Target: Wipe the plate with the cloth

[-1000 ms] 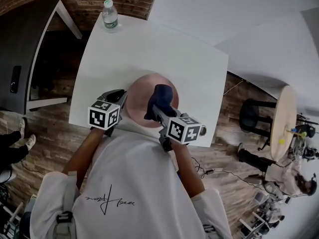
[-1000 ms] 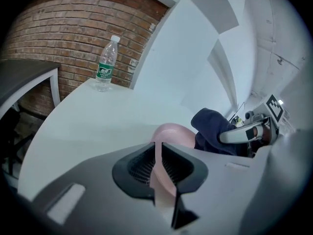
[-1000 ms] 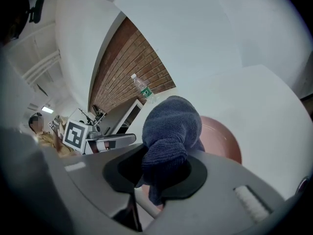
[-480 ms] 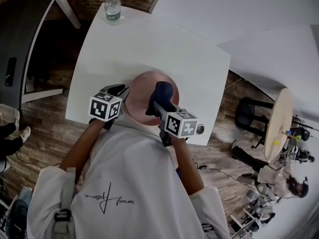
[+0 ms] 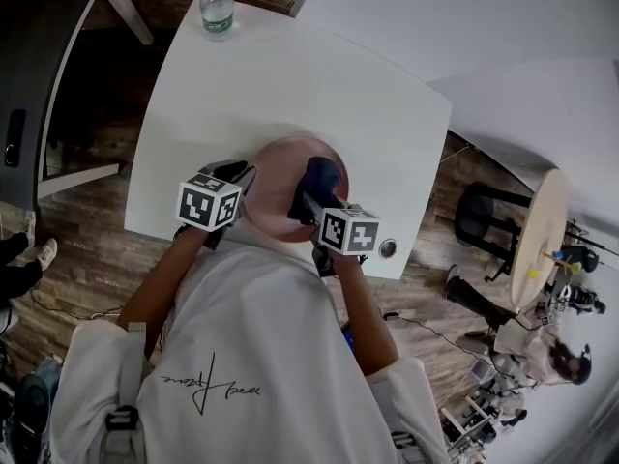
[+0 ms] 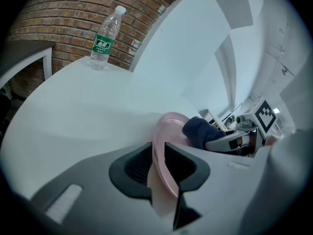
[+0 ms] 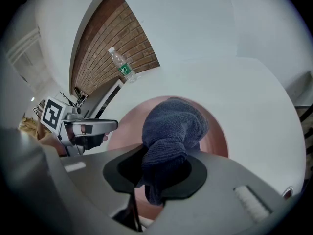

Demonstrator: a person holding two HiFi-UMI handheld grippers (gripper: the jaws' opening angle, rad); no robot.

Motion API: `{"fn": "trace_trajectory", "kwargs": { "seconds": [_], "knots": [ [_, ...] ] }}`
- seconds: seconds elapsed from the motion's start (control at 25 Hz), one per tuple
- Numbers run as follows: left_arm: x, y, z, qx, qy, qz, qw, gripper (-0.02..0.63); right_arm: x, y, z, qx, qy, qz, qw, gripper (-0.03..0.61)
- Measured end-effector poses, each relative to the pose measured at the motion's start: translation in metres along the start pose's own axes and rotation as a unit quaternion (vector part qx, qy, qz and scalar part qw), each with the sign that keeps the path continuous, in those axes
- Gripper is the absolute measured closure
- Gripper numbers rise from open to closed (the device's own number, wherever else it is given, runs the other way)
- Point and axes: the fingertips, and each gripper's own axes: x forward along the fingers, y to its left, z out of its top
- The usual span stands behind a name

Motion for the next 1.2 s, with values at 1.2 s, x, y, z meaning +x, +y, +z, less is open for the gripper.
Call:
{"fn": "trace_trajectory", "kwargs": {
  "seconds": [1.2],
  "knots": [
    [0.015, 0.004, -0.004, 0.011, 0.026, -0.008, 0.9996, 0.557, 0.030, -0.023, 0.000, -0.035, 0.074, -0.029, 0.996, 0.480]
  ]
}}
